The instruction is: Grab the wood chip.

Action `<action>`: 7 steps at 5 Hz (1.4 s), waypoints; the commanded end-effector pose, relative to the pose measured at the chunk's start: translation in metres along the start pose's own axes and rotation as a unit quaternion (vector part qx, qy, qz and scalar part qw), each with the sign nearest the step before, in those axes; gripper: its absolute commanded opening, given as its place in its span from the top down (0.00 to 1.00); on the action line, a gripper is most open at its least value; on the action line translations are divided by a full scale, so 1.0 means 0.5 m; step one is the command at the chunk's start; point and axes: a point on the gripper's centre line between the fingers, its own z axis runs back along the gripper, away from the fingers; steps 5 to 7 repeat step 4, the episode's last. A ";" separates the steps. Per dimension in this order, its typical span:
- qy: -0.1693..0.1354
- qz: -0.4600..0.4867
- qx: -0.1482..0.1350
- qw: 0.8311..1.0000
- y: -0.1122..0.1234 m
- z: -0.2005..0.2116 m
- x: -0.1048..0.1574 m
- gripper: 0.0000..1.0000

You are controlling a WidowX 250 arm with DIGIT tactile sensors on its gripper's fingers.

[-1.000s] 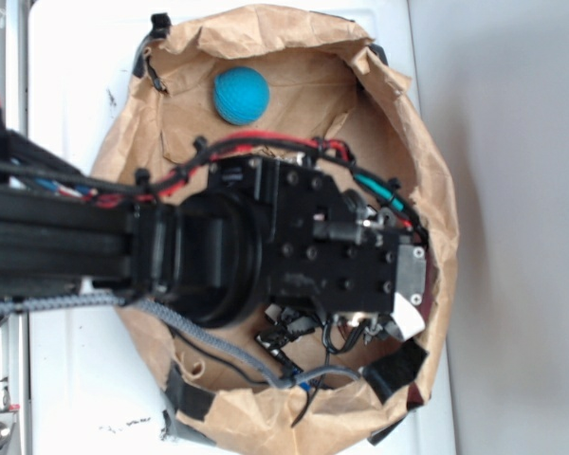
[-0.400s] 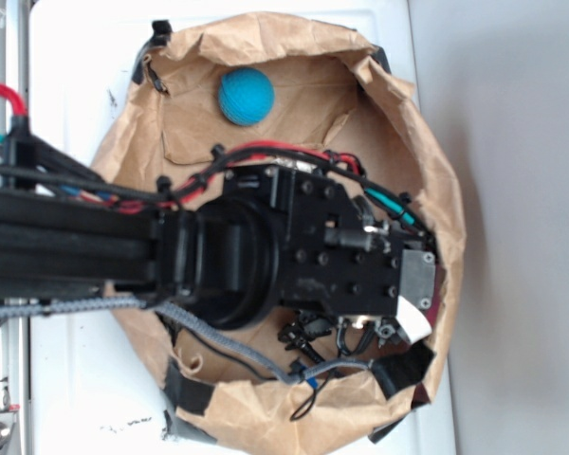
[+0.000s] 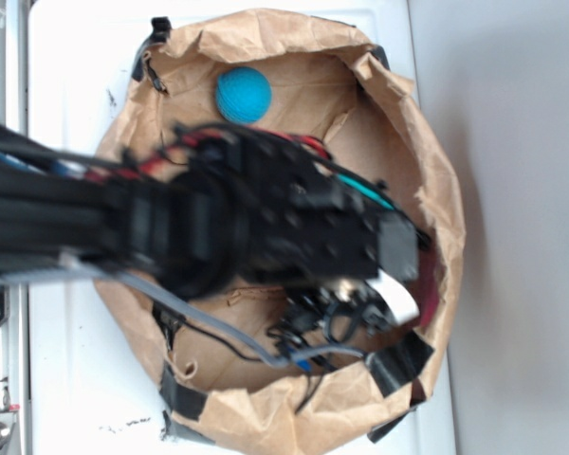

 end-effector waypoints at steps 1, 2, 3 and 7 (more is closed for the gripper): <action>-0.053 0.135 0.048 0.988 0.012 0.180 -0.028 1.00; -0.002 0.184 0.087 0.979 -0.004 0.229 -0.032 1.00; 0.063 0.205 0.055 0.975 0.004 0.248 -0.030 1.00; 0.045 0.165 0.046 0.984 0.003 0.235 -0.029 1.00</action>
